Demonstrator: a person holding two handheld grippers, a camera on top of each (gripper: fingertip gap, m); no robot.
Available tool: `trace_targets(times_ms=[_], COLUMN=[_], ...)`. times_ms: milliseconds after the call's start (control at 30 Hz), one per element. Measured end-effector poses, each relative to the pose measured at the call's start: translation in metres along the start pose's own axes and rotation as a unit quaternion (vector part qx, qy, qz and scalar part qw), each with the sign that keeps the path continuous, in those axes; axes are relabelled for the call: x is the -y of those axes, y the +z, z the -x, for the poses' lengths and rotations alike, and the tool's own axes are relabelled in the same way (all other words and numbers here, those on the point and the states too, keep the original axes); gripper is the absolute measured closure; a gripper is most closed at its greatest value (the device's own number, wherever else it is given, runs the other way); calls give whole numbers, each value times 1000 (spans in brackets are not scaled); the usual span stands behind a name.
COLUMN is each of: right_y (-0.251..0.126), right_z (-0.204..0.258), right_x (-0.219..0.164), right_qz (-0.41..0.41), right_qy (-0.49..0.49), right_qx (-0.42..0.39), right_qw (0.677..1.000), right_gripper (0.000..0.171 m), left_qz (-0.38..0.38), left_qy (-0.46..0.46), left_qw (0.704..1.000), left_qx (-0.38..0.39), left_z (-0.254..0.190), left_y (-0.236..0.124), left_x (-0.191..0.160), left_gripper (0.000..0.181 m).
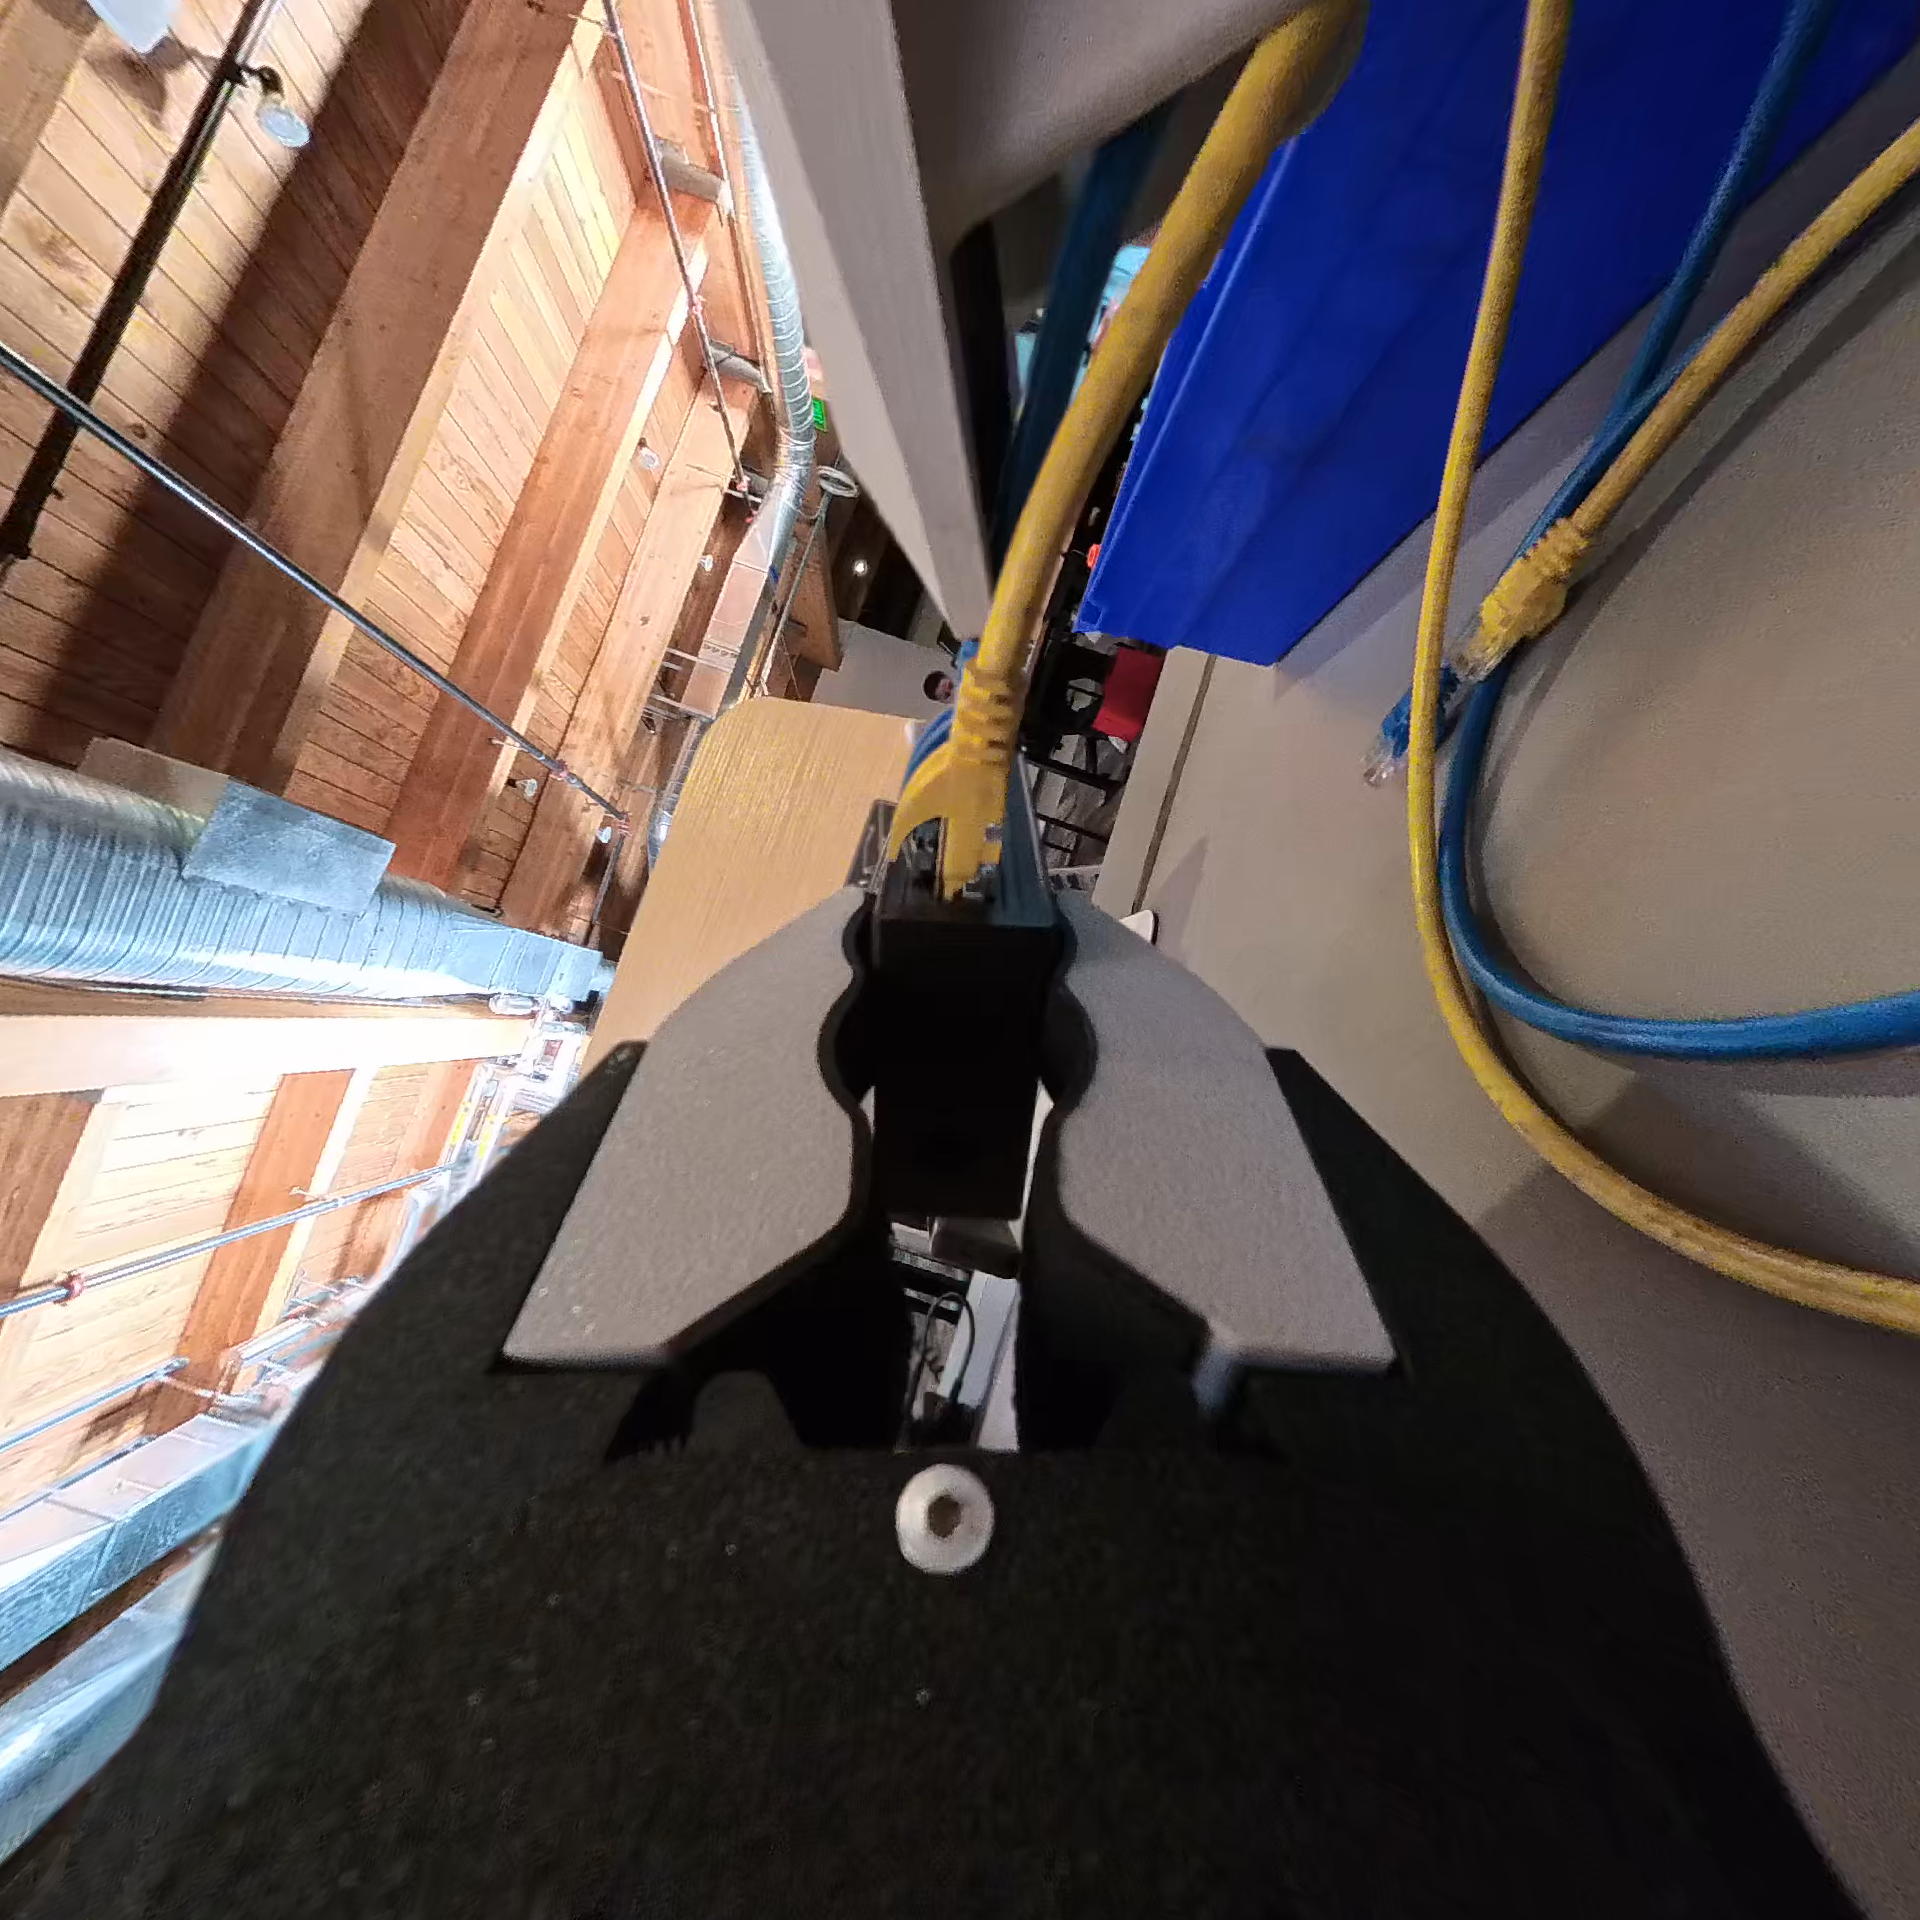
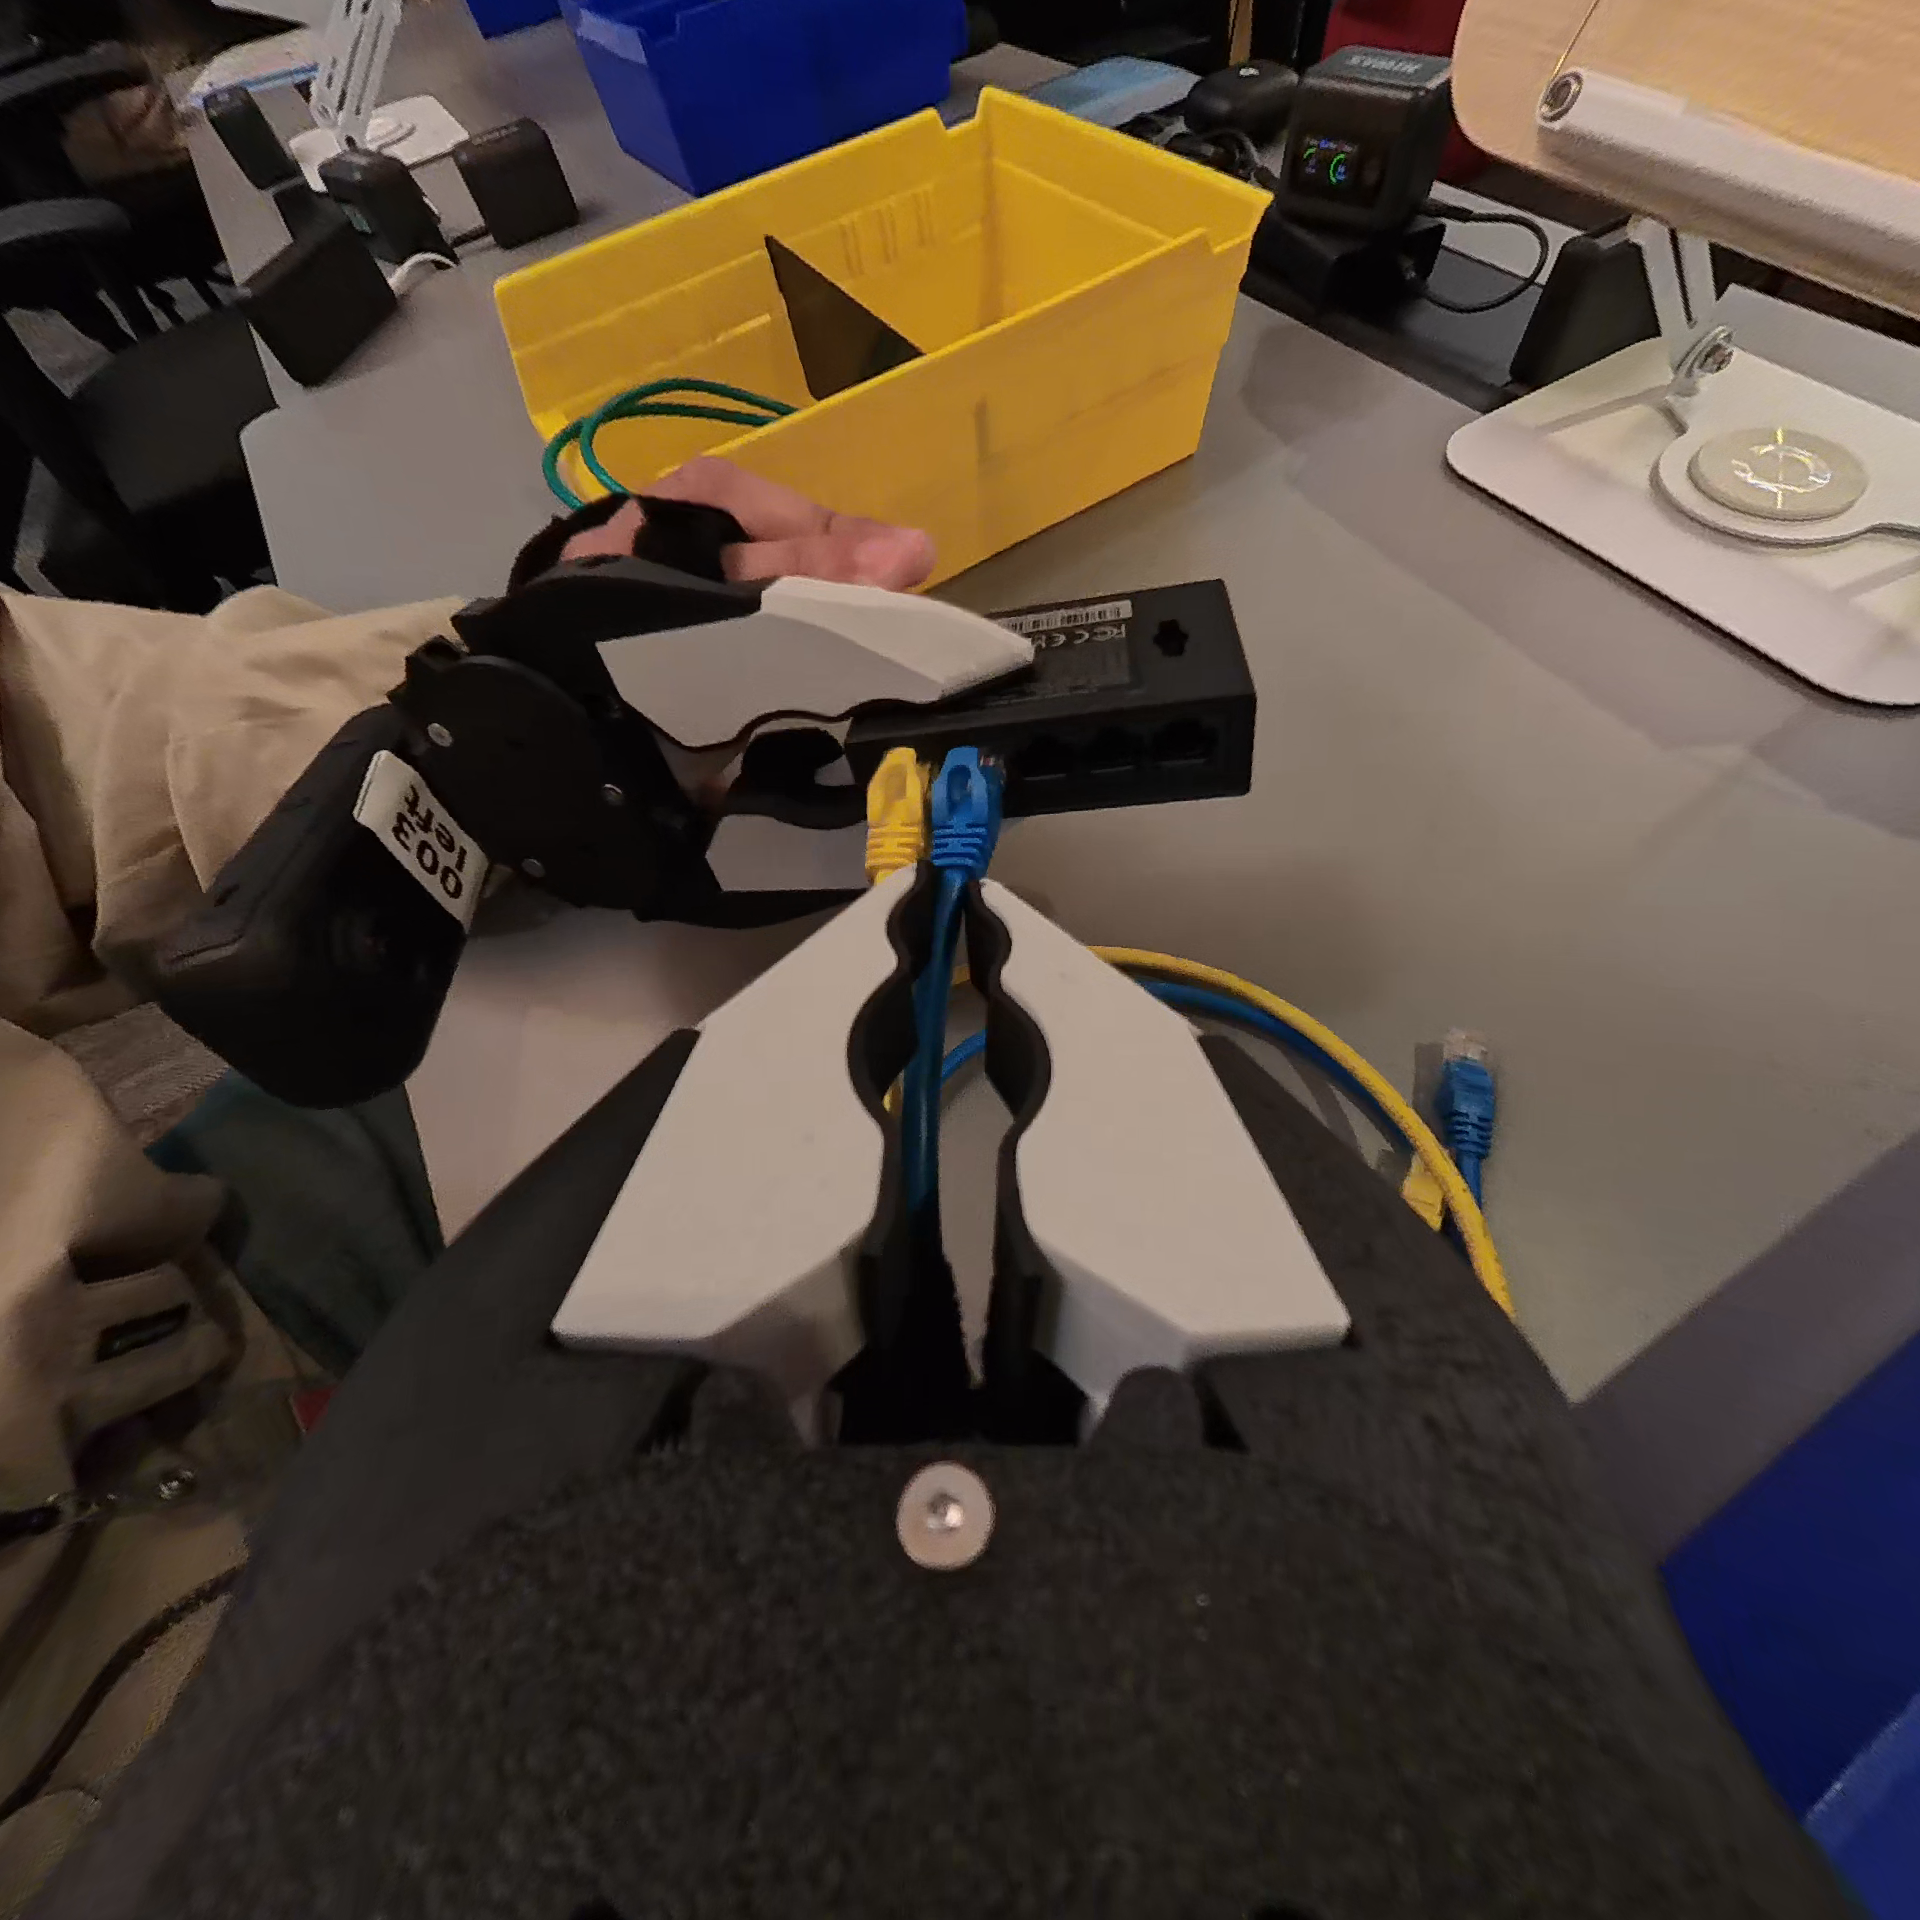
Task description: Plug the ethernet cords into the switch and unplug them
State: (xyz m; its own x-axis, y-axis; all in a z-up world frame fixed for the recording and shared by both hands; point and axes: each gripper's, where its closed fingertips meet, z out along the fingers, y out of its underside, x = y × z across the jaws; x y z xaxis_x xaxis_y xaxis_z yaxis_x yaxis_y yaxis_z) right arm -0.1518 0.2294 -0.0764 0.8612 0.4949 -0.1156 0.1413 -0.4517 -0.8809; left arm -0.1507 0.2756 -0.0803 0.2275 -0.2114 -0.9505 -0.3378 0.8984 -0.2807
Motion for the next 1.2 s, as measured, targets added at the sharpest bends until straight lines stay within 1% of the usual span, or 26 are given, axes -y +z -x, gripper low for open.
trace_targets(times_ms=[200, 300, 400, 500, 567, 633, 700, 800, 867, 967, 1100, 1200], right_y=[-2, -2, -3, -3, -3, -5, -5, -4, -4, -4, -4, -4], right_z=[0, -1, 0, -3, -8, -15, -12, -8, -6, 0, 1, 3], right_x=[2, 4, -4, -8, -8, -11, -11, -10, -11, -12, -16, -13], right_qz=[-15, -24, -4, -4, -8, 9, 21, 22, 22, 19, 22, 6], right_qy=[-29, -42, -39, -31, -38, -65, -87, -116, -123, -109, -95, -90], right_qx=[-2, -19, 4, 10, -2, -31, -31, -35, -36, -18, 0, 6], right_qw=[999, 999, 999, 999, 999, 997, 995, 992, 992, 994, 995, 996], right_gripper=[167, 167, 167, 167, 158, 150, 152, 161, 162, 163, 163, 163], left_qz=[-6, -5, -11, -6, -1, 1, -4, -3, -5, -19, -17, -17], left_qy=[-7, -20, -7, -3, 23, 20, 22, 15, 20, 24, 31, 24], left_qw=[1000, 1000, 1000, 1000, 1000, 1000, 1000, 1000, 1000, 999, 999, 1000], left_qx=[2, -2, -11, -18, -12, -18, -19, -21, -18, -14, -9, -5], left_z=[2, 1, -4, -9, -10, -12, -12, -12, -11, -10, -12, -10], left_y=[-3, -3, -5, -1, 2, 2, 1, 1, 0, -4, -6, -6], left_x=[6, 6, 9, 7, 6, 7, 9, 8, 8, 13, 15, 16], left_gripper=[156, 156, 156, 155, 154, 154, 154, 154, 154, 155, 155, 156])
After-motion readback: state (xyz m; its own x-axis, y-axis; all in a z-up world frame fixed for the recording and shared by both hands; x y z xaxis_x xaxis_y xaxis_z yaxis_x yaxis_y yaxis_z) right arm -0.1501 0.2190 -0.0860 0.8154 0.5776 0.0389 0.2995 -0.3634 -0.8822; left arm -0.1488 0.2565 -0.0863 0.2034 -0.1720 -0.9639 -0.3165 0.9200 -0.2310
